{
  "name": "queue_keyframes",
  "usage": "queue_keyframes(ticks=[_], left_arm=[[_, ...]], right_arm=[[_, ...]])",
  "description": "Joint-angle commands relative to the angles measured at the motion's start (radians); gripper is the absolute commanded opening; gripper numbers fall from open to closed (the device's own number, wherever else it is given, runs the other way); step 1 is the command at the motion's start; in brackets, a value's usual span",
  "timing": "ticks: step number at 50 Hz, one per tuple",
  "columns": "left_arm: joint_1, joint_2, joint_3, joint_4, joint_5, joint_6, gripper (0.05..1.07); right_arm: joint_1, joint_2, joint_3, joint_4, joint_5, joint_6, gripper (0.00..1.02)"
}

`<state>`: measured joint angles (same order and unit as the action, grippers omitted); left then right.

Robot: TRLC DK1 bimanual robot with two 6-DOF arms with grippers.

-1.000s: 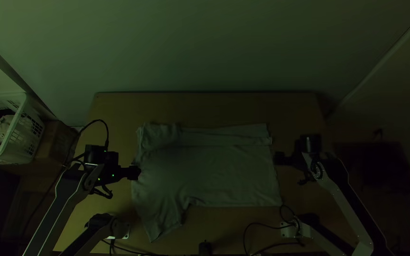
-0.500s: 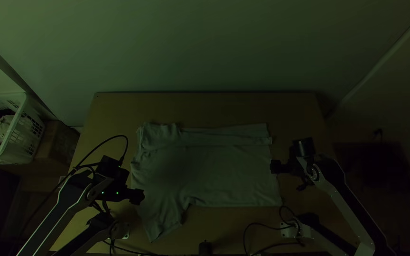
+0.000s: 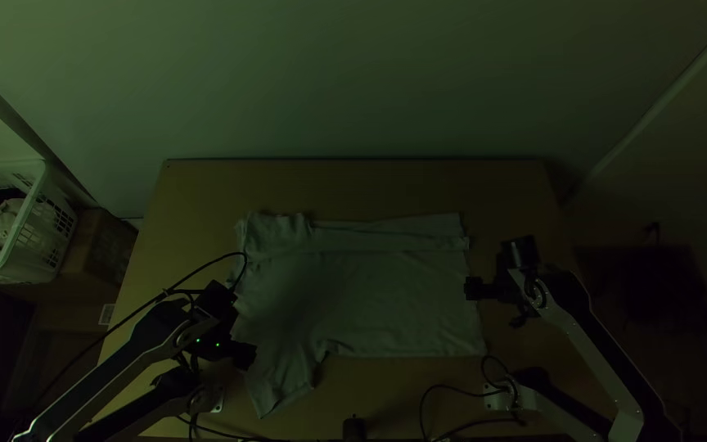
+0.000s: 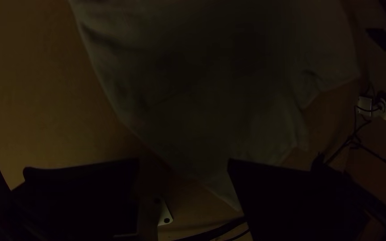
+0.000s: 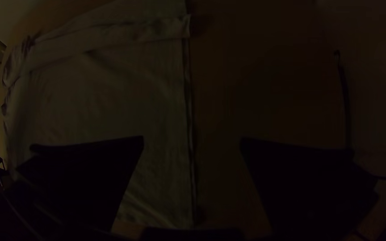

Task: Fold the t-shirt

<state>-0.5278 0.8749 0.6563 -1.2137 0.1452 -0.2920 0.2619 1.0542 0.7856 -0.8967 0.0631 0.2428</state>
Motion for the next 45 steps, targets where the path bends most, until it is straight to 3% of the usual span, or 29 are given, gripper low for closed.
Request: queue_keyframes(ticks=[1,37,40,45], left_arm=[[-0.023,0.041,-0.032,0.02,-0.018,-0.038,0.95],[-0.196,0.234,-0.066,0.085,-0.029,-0.044,0.95],[-0.207,0.249,-0.064,0.089,-0.029,-0.044,0.86],[-0.228,0.262,-0.06,0.108,-0.03,-0.042,0.55]], right_arm=[[0.007,0.015,0.009,-0.004,0.0,0.021,0.99],[-0.001,0.047,-0.048,-0.013,-0.006,-0.014,0.96],[-0.001,0.047,-0.052,-0.015,-0.006,-0.014,0.95],[-0.001,0.047,-0.065,-0.024,-0.006,-0.02,0.95]])
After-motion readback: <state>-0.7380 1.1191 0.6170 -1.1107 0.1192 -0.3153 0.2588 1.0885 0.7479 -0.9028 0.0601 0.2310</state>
